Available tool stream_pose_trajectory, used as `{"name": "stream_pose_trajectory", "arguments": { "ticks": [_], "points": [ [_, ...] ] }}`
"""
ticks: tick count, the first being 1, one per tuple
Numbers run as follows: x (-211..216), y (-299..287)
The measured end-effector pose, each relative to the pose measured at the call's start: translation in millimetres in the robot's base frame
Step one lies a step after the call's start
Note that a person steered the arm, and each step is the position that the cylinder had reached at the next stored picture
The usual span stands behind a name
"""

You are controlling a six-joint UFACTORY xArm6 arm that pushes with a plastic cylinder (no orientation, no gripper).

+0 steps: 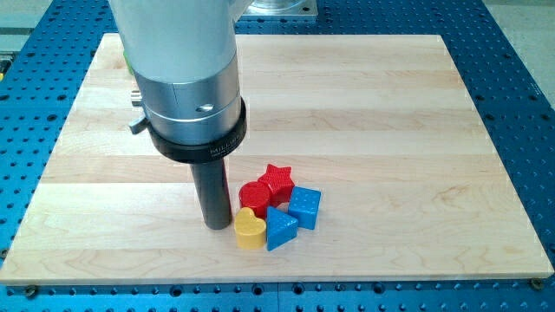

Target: Separate the blue blocks

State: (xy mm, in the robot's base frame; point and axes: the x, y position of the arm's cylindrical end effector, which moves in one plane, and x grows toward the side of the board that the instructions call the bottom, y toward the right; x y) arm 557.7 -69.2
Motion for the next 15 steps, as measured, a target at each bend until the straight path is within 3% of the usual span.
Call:
{"name": "stream_pose_trajectory", "arguments": {
  "ticks": [3, 5, 6, 7, 8, 9, 13, 14, 15],
  "points": [
    [-0.1, -7.9],
    [-65.6, -12.3],
    [-96.0, 37.2],
    [-96.7, 109.4],
    [-60.8, 154.6],
    [-23.2, 155.5],
    [-16.9, 81.8],
    [-0.6, 98.8],
    [57.3, 99.4]
  ]
}}
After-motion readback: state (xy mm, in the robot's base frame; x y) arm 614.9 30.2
